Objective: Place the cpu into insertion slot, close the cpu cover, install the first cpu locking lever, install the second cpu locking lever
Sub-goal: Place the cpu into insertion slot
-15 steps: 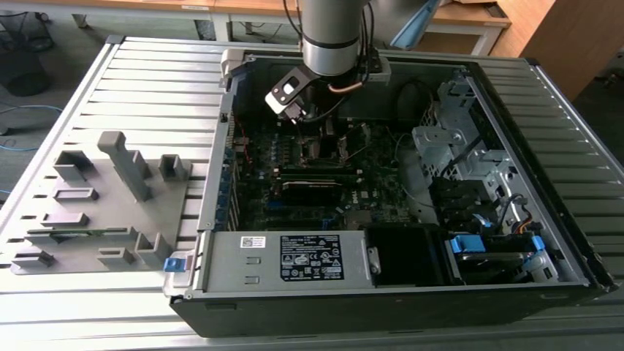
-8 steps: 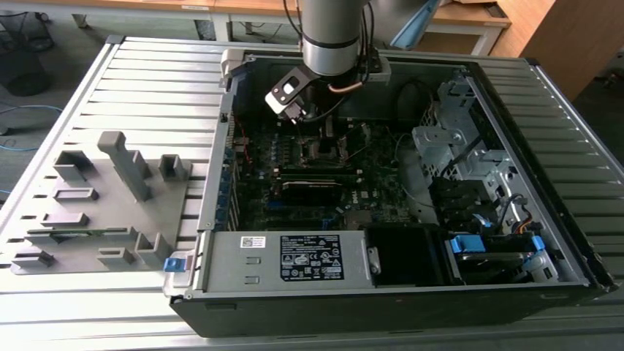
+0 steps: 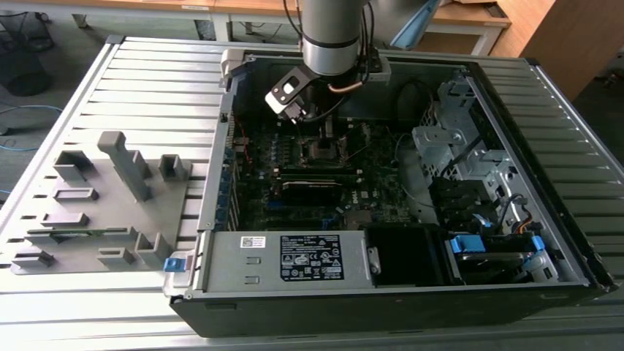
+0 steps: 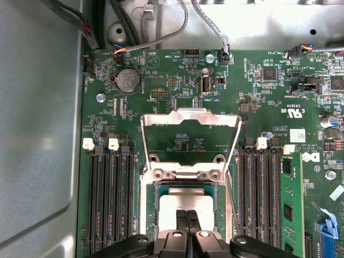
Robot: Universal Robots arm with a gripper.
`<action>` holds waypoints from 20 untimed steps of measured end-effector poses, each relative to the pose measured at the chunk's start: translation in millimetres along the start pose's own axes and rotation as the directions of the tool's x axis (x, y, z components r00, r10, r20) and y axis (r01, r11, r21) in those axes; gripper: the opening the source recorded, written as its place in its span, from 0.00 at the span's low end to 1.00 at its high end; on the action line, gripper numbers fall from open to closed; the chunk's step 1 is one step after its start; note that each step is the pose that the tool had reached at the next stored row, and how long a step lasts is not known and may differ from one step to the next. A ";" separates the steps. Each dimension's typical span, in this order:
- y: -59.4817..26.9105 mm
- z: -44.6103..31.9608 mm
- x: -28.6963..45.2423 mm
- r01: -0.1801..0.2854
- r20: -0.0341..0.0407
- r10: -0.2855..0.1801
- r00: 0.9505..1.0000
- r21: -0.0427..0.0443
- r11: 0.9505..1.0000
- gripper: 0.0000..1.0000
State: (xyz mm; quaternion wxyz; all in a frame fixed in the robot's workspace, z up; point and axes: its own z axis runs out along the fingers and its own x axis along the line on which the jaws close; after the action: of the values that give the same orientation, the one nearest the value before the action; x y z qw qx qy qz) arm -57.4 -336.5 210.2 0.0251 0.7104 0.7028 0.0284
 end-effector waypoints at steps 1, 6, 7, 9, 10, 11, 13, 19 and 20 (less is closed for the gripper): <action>0.0 0.0 0.0 0.000 0.000 0.000 1.000 0.000 1.000 0.11; 0.3 -3.6 0.0 0.000 0.000 0.000 1.000 0.000 1.000 0.11; 0.2 -3.6 0.0 0.000 0.000 0.000 1.000 0.000 1.000 0.11; 0.2 -3.2 0.0 0.000 0.000 0.000 1.000 0.000 1.000 0.11; 0.2 -2.7 0.0 0.000 0.000 0.000 1.000 0.000 1.000 0.11; 0.2 -2.2 0.1 0.000 0.000 0.000 1.000 0.000 1.000 0.11; 0.1 -1.0 0.0 0.000 0.000 0.000 1.000 0.000 1.000 0.11; -0.3 1.7 0.0 0.005 0.000 -0.005 1.000 0.000 1.000 0.11; -0.5 2.5 0.0 0.005 0.000 -0.005 1.000 0.000 1.000 0.11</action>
State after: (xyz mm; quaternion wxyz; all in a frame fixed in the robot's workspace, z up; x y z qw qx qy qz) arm -57.7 -336.5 207.7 0.0251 0.7087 0.7045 0.0285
